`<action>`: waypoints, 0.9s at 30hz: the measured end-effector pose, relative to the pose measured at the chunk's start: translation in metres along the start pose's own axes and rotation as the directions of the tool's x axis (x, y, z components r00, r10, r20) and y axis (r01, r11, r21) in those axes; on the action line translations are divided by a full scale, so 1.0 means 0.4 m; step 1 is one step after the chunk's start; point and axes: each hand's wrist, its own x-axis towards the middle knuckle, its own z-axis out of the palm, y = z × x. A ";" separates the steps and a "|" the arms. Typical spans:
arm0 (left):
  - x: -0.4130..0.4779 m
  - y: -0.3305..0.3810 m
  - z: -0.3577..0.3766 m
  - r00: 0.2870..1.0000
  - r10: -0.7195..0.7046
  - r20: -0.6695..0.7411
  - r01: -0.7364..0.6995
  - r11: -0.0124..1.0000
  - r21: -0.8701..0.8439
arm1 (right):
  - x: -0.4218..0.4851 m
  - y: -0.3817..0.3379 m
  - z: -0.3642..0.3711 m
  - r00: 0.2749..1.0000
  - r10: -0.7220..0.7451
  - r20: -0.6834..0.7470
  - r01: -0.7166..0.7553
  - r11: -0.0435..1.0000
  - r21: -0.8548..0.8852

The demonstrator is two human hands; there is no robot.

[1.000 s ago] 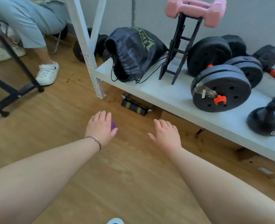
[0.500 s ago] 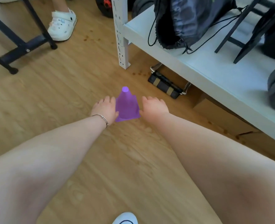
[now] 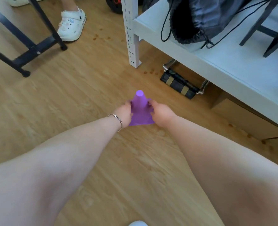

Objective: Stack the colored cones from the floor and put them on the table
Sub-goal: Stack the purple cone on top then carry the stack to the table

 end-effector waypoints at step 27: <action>-0.377 0.655 0.056 0.856 0.517 -0.010 -0.517 0.856 0.018 | -0.756 0.407 -0.208 0.893 0.196 -0.406 0.047 0.855 0.517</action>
